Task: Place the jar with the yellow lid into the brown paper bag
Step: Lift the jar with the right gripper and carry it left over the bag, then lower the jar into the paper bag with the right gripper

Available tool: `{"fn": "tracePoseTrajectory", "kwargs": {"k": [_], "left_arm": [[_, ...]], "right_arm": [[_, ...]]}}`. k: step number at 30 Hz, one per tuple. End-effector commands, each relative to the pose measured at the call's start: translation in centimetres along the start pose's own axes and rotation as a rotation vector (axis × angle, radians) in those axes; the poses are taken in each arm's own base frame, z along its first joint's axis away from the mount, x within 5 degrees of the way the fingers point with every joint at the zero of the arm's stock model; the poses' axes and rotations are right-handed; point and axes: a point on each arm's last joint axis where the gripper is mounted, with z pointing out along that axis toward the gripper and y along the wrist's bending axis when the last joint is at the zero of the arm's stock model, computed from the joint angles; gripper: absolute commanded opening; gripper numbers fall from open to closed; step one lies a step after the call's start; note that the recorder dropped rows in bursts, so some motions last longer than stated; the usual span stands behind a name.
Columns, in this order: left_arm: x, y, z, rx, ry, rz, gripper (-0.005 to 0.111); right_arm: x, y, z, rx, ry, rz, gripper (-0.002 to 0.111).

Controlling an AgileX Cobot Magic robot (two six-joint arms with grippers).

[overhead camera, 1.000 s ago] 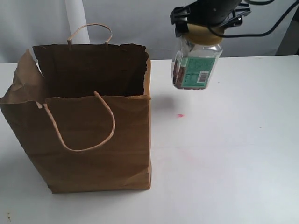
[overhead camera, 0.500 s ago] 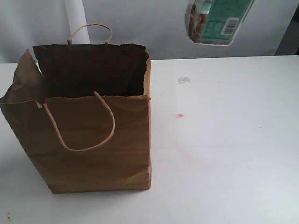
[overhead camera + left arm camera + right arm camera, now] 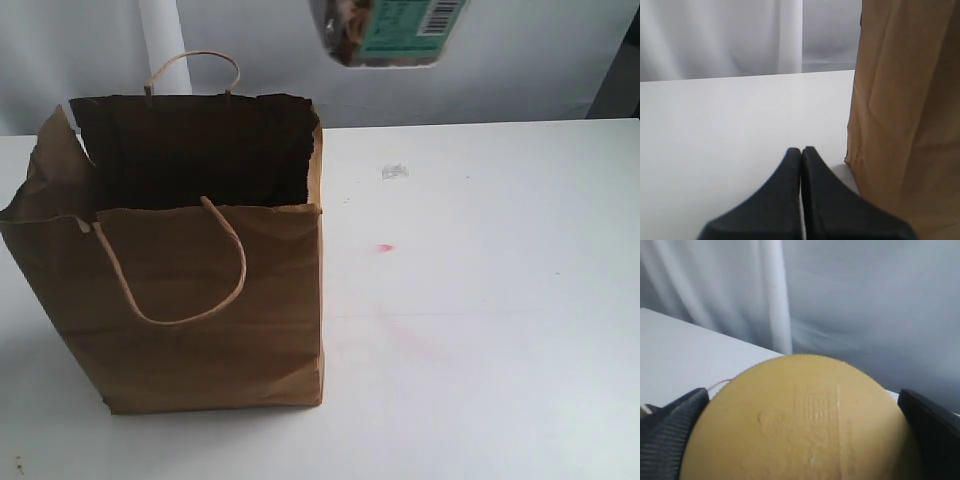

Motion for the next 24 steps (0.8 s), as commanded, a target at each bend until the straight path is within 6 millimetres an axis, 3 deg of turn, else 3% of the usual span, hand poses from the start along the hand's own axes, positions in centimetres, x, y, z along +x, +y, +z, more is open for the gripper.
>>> {"fn": "tracePoseTrajectory", "kwargs": {"k": [1, 10, 17, 24], "left_arm": [[-0.1, -0.1, 0.0, 0.008, -0.008, -0.006, 0.001], [-0.1, -0.1, 0.0, 0.008, -0.008, -0.006, 0.001], [-0.1, -0.1, 0.0, 0.008, -0.008, -0.006, 0.001], [-0.1, -0.1, 0.0, 0.008, -0.008, -0.006, 0.001]], "right_arm": [[-0.7, 3.5, -0.6, -0.114, -0.104, -0.035, 0.000], [0.1, 8.4, 0.2, -0.249, -0.110, -0.063, 0.000], [1.8, 10.8, 3.8, -0.272, -0.035, -0.093, 0.000], [3.5, 11.6, 6.8, -0.257, 0.057, -0.070, 0.000]]}}
